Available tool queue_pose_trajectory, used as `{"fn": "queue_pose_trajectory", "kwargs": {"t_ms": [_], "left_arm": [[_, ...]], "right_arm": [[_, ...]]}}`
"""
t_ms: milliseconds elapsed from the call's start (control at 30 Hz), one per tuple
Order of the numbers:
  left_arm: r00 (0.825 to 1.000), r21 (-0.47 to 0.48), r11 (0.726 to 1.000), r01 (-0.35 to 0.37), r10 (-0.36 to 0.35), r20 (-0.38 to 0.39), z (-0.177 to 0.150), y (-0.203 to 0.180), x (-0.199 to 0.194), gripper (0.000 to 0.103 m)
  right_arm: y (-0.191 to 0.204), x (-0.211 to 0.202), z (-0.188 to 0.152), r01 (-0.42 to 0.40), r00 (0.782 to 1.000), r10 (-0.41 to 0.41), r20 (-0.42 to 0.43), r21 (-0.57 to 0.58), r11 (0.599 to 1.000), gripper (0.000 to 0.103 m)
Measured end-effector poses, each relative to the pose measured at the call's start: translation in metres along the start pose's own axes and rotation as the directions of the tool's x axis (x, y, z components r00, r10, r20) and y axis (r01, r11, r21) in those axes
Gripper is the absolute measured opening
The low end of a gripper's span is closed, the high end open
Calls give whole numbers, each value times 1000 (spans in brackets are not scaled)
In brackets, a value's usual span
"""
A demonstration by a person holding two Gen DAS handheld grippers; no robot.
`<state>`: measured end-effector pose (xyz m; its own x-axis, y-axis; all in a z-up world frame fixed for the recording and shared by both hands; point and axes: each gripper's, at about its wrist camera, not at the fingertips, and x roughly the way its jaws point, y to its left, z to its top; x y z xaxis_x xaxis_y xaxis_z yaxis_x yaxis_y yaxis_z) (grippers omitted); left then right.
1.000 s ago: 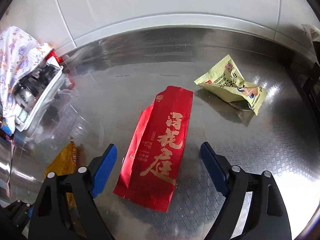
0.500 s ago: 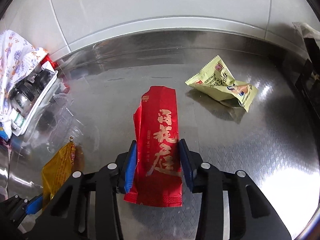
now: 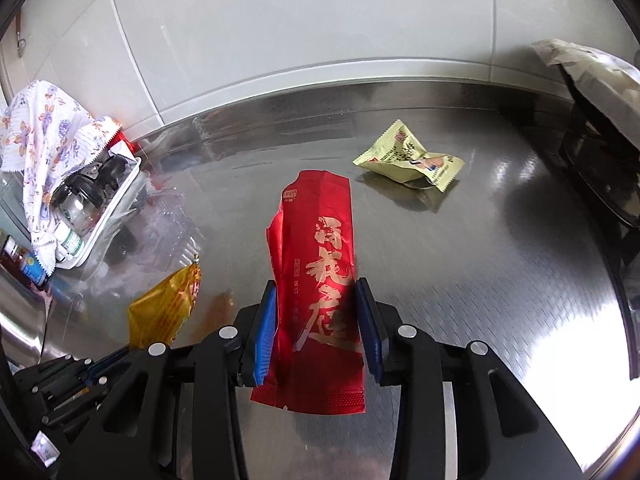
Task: Collect trash
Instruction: 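Carry the red packet and yellow bag down over the yellow bin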
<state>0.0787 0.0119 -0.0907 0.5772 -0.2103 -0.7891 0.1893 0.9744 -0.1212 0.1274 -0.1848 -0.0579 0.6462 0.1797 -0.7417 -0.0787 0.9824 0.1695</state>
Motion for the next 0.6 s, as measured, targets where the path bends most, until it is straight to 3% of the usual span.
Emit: {"fn": "queue_pose_trajectory", "kwargs": {"t_ms": [333, 600], "left_arm": [[999, 28, 999, 28, -28, 28, -15, -17, -27, 5], [999, 26, 1000, -11, 10, 44, -44, -45, -54, 5]], "right_arm": [[-15, -53, -32, 0, 999, 0, 36, 18, 1000, 39], [-41, -95, -71, -53, 998, 52, 43, 9, 999, 39]]}}
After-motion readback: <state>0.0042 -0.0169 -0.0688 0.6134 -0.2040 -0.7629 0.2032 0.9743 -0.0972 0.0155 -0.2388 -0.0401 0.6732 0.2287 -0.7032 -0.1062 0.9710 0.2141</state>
